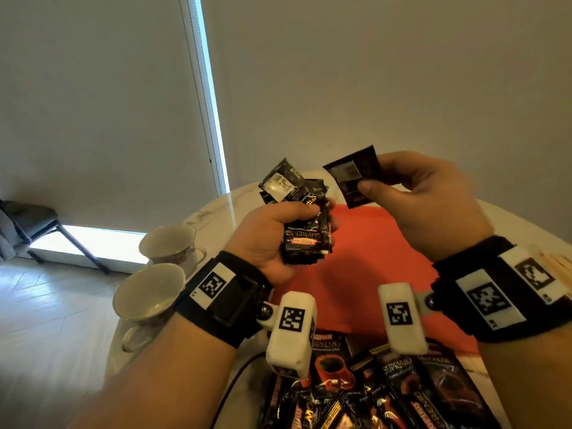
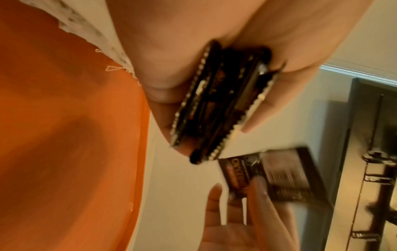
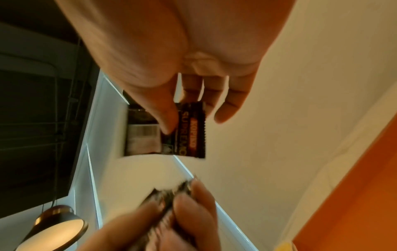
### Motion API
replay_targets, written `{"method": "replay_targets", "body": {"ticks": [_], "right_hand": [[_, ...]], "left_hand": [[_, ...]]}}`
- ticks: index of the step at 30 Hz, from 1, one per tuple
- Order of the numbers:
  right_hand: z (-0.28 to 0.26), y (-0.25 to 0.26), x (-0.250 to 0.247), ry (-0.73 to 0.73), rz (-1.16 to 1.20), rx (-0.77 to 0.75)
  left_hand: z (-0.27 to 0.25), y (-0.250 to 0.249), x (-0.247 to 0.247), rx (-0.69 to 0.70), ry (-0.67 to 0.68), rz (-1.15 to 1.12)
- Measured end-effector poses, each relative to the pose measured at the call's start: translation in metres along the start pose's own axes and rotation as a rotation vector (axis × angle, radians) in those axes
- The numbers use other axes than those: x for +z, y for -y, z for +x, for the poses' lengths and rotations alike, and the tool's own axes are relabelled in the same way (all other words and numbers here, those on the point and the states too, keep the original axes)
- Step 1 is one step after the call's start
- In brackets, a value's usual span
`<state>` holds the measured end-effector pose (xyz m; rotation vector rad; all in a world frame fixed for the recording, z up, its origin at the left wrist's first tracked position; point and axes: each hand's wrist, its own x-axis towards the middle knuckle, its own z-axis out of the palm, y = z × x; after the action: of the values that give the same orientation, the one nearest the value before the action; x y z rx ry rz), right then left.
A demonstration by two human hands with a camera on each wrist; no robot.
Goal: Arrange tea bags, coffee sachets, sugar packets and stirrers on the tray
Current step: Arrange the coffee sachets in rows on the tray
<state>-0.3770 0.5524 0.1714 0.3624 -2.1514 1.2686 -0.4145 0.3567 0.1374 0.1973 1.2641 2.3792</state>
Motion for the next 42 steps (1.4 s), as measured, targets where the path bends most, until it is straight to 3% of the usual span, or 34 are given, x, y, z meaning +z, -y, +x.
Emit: {"method": "replay_targets", "body": {"ticks": [4,8,12,17,21,26,30,33,37,42], "right_hand": [[-0.001,0.001,0.002,0.001,0.057,-0.061],[-0.005,0.002,0.012,0.126,0.035,0.021],[-0.006,0.003,0.016,0.185,0.135,0.115],[-0.004,-0.01,0.021,0.074,0.578,0.346],[-0.004,-0.013,0.022,-0.021,0.693,0.464],[-0.01,-0.013,0.026,0.139,0.583,0.656],[0.002,-0.016,0.025,-0.016,0.578,0.74],[0.024,-0.034,0.027,-0.112,0.567,0.849],[0.05,-0.07,0.046,-0.019,0.363,0.98],[0.07,-0.115,0.079,0.095,0.171,1.041]], "left_hand": [[0.0,0.001,0.0,-0.045,-0.022,-0.04],[0.001,0.002,0.002,0.013,0.057,-0.102],[0.005,0.004,-0.004,0.06,0.022,0.008],[0.009,0.008,-0.006,0.105,0.014,0.064],[0.009,0.009,-0.006,0.096,0.035,0.059],[0.013,0.009,-0.011,0.092,-0.034,0.048],[0.023,0.007,-0.023,0.141,-0.248,0.037],[0.028,0.003,-0.03,0.165,-0.334,0.048],[0.029,0.002,-0.033,0.167,-0.371,0.053],[0.033,0.002,-0.037,0.184,-0.406,0.054]]}}
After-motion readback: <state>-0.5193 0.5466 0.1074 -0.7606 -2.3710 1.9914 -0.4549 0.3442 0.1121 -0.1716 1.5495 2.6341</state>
